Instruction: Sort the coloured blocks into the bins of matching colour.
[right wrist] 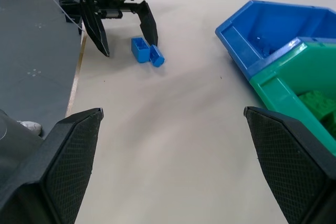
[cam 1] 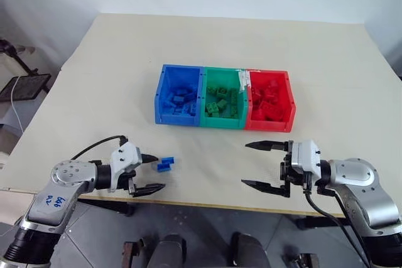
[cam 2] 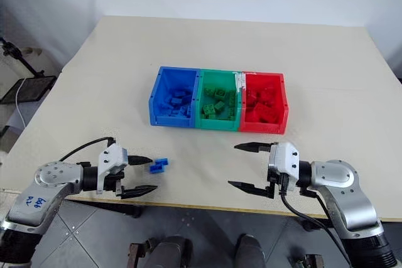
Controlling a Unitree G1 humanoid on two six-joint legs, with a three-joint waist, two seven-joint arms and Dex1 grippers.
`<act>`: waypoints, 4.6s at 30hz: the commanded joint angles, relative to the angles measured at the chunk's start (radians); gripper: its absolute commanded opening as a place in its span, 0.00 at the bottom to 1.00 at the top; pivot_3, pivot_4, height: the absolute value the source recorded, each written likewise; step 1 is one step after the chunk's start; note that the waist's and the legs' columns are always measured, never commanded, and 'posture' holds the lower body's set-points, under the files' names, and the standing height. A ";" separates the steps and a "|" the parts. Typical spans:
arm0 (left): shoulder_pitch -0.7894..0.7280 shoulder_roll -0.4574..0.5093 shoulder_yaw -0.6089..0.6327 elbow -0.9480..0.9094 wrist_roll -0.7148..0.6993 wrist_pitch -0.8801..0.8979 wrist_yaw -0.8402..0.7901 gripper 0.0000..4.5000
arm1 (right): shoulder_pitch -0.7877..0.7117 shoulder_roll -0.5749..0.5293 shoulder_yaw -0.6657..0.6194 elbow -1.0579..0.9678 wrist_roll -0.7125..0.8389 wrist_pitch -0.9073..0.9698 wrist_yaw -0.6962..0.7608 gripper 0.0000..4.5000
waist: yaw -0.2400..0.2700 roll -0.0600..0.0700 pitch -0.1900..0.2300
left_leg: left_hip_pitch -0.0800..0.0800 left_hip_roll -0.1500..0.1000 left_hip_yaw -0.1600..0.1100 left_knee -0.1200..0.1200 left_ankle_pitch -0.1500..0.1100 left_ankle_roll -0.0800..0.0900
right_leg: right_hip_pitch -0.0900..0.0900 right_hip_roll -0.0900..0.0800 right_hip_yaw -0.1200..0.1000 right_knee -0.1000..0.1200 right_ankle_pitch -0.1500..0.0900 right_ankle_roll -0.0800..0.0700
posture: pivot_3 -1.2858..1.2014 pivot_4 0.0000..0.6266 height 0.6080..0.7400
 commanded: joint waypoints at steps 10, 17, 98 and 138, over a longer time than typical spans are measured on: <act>-0.019 0.000 -0.043 0.017 0.019 -0.033 -0.032 0.23 | 0.023 -0.004 -0.013 -0.047 0.001 -0.010 -0.040 1.00 | -0.003 0.000 0.000 | 0.000 0.000 0.000 0.000 0.000 0.000 | 0.000 0.000 0.000 0.000 0.000 0.000 | 0.52 0.24 1.00; -0.076 -0.008 0.076 0.033 -0.136 -0.026 -0.118 0.23 | 0.116 -0.017 -0.078 -0.099 0.019 0.002 -0.075 1.00 | -0.002 0.000 0.000 | -0.001 0.000 0.000 0.000 0.000 0.000 | -0.001 0.000 0.000 0.000 0.000 0.000 | 0.52 0.24 1.00; -0.692 -0.321 0.012 0.535 0.026 -0.137 0.211 0.44 | 0.202 0.101 -0.252 -0.218 0.097 0.074 -0.377 1.00 | -0.018 0.000 0.000 | 0.000 0.000 0.001 -0.002 -0.001 0.000 | -0.001 0.001 0.000 0.000 0.000 0.000 | 0.52 0.24 1.00; -0.245 -0.052 -0.096 0.261 0.147 -0.239 -0.051 0.99 | 0.008 0.011 -0.011 -0.041 -0.023 0.091 -0.131 1.00 | -0.027 0.000 0.000 | 0.000 0.001 0.000 -0.001 -0.001 0.000 | -0.001 0.001 0.000 0.001 0.000 0.000 | 0.52 0.24 1.00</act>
